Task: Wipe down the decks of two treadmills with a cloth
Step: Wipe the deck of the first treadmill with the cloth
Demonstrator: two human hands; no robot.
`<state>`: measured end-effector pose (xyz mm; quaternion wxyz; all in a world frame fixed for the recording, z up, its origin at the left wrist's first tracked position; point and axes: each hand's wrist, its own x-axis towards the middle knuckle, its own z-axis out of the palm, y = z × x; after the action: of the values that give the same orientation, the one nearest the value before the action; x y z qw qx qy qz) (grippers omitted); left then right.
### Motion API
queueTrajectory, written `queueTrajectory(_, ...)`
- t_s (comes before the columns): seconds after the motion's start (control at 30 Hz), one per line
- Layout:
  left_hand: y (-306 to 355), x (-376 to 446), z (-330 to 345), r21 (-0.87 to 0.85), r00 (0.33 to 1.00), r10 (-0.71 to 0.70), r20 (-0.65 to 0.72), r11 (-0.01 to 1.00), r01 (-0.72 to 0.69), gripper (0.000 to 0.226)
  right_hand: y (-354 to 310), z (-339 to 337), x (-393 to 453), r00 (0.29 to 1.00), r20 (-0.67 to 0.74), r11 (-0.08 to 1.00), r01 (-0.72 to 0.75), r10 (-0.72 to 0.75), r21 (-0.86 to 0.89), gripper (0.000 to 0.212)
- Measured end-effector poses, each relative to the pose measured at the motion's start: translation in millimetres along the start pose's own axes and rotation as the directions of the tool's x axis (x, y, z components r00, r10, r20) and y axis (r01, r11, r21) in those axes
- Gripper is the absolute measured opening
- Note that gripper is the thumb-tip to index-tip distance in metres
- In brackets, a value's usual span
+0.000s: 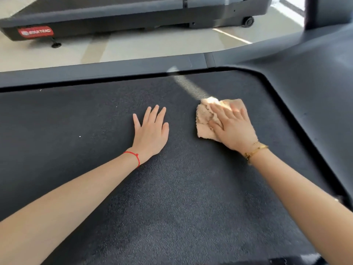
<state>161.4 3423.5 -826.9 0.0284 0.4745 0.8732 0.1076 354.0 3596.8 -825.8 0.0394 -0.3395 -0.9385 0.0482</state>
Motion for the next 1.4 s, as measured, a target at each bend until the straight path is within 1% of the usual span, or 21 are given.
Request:
queueTrajectory(0.1,20,16,6,-0.021,1.0,0.019,0.025,1.0,-0.018,0.055,34,-3,25,0.99,-0.035,0.991,-0.134,0.134,-0.013,0.054)
queueTrajectory(0.17,28,22,13,0.008,1.0,0.0,0.024,1.0,0.0,0.056,55,-7,47,0.975,-0.045,0.975,-0.22,0.218,-0.03,0.057)
queueTrajectory(0.27,30,23,24,0.075,1.0,-0.012,-0.017,0.997,0.013,0.057,71,-10,88,0.956,0.004,0.955,-0.294,0.295,-0.038,0.058)
queueTrajectory(0.37,28,24,26,0.08,0.999,-0.003,-0.037,0.997,0.006,0.058,62,-13,126,0.973,0.057,0.974,-0.226,0.225,0.013,0.055)
queueTrajectory(0.47,29,24,28,0.096,0.999,0.001,-0.035,0.995,0.003,0.058,28,-9,156,0.994,0.071,0.997,-0.082,0.082,0.007,0.056)
queueTrajectory(0.57,29,25,28,0.109,1.0,-0.001,-0.029,0.994,0.004,0.059,-8,-2,165,0.993,0.089,0.997,0.074,-0.074,0.001,0.057)
queueTrajectory(0.67,28,25,27,0.092,0.999,0.001,-0.032,0.996,0.002,0.058,-4,1,157,0.986,0.065,0.988,0.154,-0.156,0.028,0.056)
queueTrajectory(0.7,28,24,27,0.087,0.999,0.003,-0.035,0.996,0.0,0.058,7,1,154,0.988,0.049,0.989,0.148,-0.15,0.026,0.056)
queueTrajectory(0.73,28,24,26,0.084,0.999,0.006,-0.036,0.996,-0.003,0.057,21,0,150,0.993,0.038,0.994,0.11,-0.111,0.02,0.056)
queueTrajectory(0.83,27,23,25,0.074,0.999,0.007,-0.041,0.997,-0.004,0.057,72,-4,131,0.996,0.02,0.996,-0.082,0.083,-0.016,0.058)
queueTrajectory(0.87,27,23,24,0.07,0.999,0.006,-0.044,0.998,-0.003,0.056,86,-6,121,0.992,0.004,0.992,-0.126,0.126,-0.025,0.057)
queueTrajectory(0.93,27,23,24,0.061,0.999,0.002,-0.041,0.998,0.001,0.056,102,-11,97,0.985,-0.017,0.985,-0.171,0.171,-0.018,0.055)
queueTrajectory(1.0,29,22,24,0.055,0.999,-0.005,-0.039,0.998,0.007,0.056,101,-16,73,0.984,0.011,0.983,-0.18,0.181,-0.041,0.055)
queueTrajectory(1.07,31,21,24,0.056,0.999,-0.008,-0.04,0.998,0.01,0.056,86,-18,49,0.988,0.046,0.986,-0.146,0.15,-0.084,0.056)
queueTrajectory(1.1,32,21,24,0.059,0.999,-0.007,-0.039,0.998,0.009,0.056,75,-19,34,0.993,0.053,0.991,-0.105,0.11,-0.084,0.055)
queueTrajectory(1.2,33,20,23,0.052,0.999,-0.014,-0.033,0.999,0.016,0.055,42,-19,-11,0.996,0.036,0.996,0.086,-0.085,-0.007,0.047)
queueTrajectory(1.27,34,18,22,0.04,0.999,-0.014,-0.029,0.999,0.015,0.055,27,-19,-38,0.978,0.024,0.978,0.207,-0.208,0.033,0.046)
queueTrajectory(1.3,34,17,21,0.033,1.0,-0.014,-0.027,0.999,0.015,0.055,23,-19,-49,0.969,0.026,0.969,0.244,-0.245,0.039,0.047)
queueTrajectory(1.33,34,16,20,0.025,1.0,-0.014,-0.026,1.0,0.014,0.054,21,-19,-57,0.964,0.026,0.964,0.263,-0.264,0.044,0.049)
queueTrajectory(1.4,33,15,18,0.01,1.0,-0.01,-0.02,1.0,0.01,0.054,21,-20,-64,0.967,0.013,0.965,0.253,-0.255,0.063,0.05)
